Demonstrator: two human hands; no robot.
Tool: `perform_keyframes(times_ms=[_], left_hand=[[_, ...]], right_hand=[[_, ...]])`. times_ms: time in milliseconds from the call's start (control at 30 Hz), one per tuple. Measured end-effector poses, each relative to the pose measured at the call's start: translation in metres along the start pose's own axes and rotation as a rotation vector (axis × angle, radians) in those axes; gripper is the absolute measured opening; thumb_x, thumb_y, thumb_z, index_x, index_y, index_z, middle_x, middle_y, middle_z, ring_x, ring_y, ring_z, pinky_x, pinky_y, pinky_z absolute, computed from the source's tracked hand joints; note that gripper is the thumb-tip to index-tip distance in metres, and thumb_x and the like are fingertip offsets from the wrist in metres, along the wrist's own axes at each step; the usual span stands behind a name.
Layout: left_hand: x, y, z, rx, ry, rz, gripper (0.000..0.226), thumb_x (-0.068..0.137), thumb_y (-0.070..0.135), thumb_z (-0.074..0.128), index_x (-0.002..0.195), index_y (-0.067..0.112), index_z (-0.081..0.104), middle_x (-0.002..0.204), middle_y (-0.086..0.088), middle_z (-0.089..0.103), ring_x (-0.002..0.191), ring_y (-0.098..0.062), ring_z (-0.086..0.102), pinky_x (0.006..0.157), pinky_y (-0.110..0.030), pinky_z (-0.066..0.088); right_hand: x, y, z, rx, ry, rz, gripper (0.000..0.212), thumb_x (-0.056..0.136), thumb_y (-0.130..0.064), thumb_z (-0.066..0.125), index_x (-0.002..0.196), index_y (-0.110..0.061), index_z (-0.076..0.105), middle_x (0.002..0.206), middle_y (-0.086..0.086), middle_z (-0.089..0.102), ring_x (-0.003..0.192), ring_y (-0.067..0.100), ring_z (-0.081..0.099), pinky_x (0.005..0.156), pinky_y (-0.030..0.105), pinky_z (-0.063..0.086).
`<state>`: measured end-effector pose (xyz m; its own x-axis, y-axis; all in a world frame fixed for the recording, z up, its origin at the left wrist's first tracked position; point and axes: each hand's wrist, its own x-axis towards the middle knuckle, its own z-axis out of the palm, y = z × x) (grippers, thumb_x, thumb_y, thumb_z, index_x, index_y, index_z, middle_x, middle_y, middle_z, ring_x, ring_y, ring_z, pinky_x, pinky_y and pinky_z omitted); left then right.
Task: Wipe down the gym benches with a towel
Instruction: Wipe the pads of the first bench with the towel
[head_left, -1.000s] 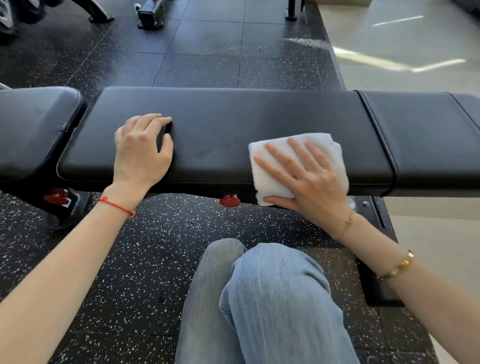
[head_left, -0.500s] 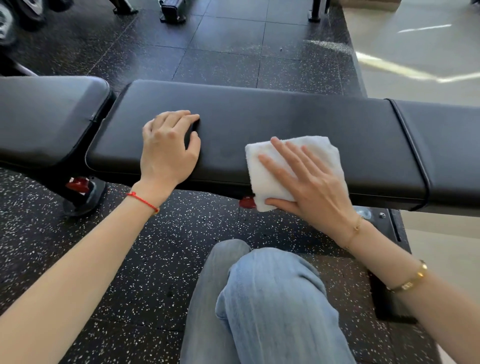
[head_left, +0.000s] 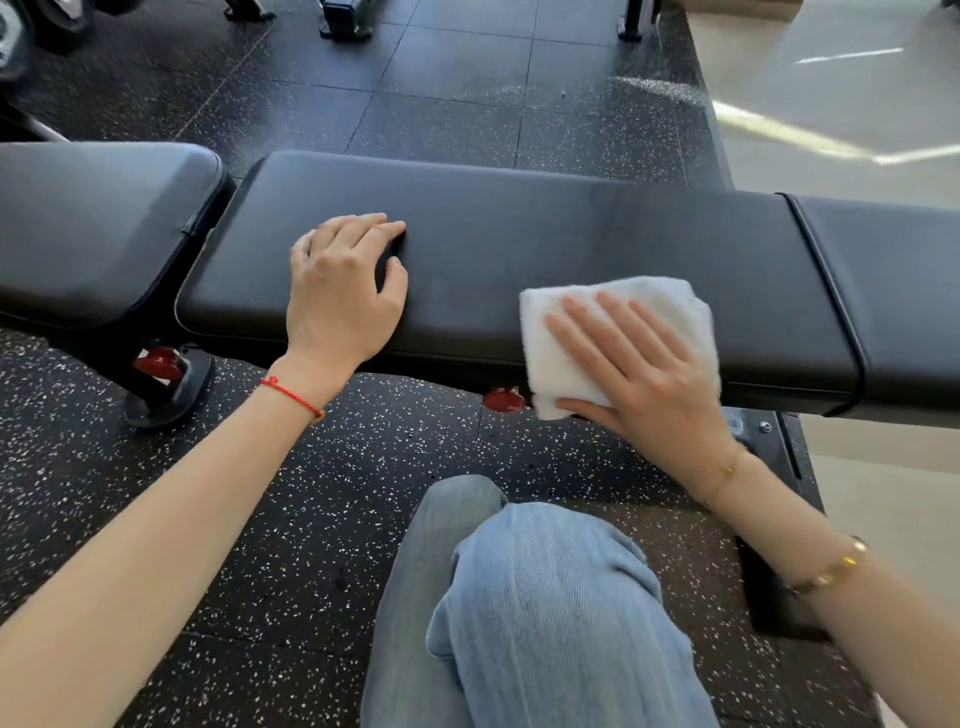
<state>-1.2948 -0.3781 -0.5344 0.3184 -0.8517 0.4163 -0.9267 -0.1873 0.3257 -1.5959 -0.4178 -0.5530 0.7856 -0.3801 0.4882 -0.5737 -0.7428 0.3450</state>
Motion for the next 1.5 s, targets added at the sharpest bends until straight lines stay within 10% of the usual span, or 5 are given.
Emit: perform_keyframes(times_ms=[767,1500], left_hand=[[0.002,0.006,0.000,0.000,-0.002,-0.029,0.039,0.090,0.023,0.046,0.127,0.023,0.061,0.137,0.004,0.058,0.132,-0.020,0.046,0.114,-0.046,0.029],[0.013,-0.055,-0.025,0.007,-0.019,-0.024,0.039,0.090,0.031,0.049,0.124,0.019,0.064,0.133,-0.003,0.061,0.129,-0.025,0.050,0.111,-0.045,0.036]], right_hand=[[0.033,-0.030,0.008,0.022,-0.032,0.190,0.071,0.095,-0.070,0.041,0.146,-0.021,0.047,0.148,0.002,0.050,0.137,0.029,0.047,0.108,0.044,0.043],[0.161,-0.018,0.039,0.551,-0.550,0.204,0.057,0.105,-0.048,0.024,0.158,-0.033,0.009,0.166,-0.006,0.004,0.153,0.023,-0.003,0.123,0.040,-0.006]])
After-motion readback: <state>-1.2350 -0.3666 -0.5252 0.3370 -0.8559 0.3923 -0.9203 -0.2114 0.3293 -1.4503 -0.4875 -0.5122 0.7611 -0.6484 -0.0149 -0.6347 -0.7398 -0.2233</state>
